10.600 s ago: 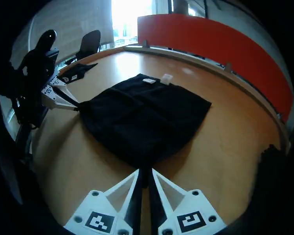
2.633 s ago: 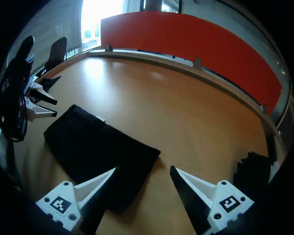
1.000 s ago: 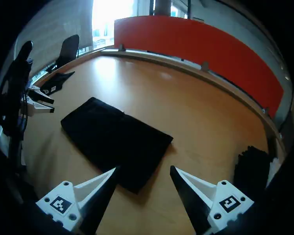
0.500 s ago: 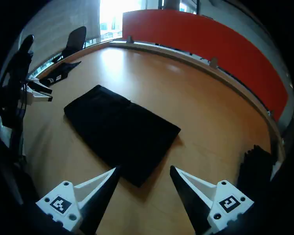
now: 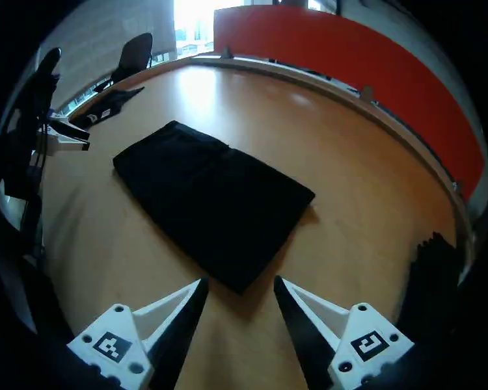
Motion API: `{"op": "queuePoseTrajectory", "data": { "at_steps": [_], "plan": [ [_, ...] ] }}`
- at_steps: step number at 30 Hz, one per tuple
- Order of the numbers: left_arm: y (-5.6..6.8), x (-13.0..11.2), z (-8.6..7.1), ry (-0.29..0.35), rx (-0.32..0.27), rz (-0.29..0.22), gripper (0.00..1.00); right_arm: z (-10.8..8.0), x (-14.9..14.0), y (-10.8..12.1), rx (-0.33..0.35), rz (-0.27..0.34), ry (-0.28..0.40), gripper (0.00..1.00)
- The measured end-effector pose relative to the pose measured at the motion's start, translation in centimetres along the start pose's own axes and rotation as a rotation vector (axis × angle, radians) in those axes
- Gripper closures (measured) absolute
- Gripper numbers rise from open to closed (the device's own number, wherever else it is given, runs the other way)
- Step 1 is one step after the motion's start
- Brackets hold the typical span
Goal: Fold towel
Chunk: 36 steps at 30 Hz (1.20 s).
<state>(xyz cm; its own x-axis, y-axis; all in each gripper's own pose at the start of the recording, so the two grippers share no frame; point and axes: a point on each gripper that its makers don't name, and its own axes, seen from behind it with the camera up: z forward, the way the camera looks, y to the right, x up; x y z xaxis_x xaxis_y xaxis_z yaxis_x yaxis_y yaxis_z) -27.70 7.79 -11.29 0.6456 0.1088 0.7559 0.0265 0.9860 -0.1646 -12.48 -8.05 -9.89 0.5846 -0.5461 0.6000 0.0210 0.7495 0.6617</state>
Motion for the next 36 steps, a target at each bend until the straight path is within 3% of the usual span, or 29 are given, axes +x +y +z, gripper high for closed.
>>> {"op": "queuePoseTrajectory", "data": {
  "at_steps": [4,8,16,22,26,30,36],
  "plan": [
    [-0.01,-0.13,-0.08,-0.002,0.000,-0.004,0.31,0.12,-0.34,-0.15,0.013,-0.008,-0.011,0.37],
    [-0.05,-0.33,-0.16,-0.004,-0.001,-0.011,0.31,0.19,-0.52,-0.35,0.032,-0.010,-0.018,0.55],
    [-0.10,-0.64,-0.18,-0.009,0.000,-0.011,0.31,0.24,-0.78,-0.08,0.039,-0.016,-0.031,0.59],
    [-0.07,-0.67,-0.10,-0.011,-0.001,-0.013,0.31,0.26,-0.66,-0.12,0.054,-0.025,-0.029,0.76],
    [-0.14,-0.61,-0.04,-0.012,0.000,-0.011,0.31,0.27,-0.73,-0.18,0.061,-0.029,-0.030,0.78],
    [-0.28,-0.57,0.01,-0.013,0.002,-0.009,0.31,0.32,-0.72,-0.12,0.061,-0.027,-0.027,0.92],
    [-0.36,-0.53,0.15,-0.015,0.003,-0.011,0.31,0.13,-0.42,-0.13,0.058,-0.014,-0.013,0.93]
  ]
}}
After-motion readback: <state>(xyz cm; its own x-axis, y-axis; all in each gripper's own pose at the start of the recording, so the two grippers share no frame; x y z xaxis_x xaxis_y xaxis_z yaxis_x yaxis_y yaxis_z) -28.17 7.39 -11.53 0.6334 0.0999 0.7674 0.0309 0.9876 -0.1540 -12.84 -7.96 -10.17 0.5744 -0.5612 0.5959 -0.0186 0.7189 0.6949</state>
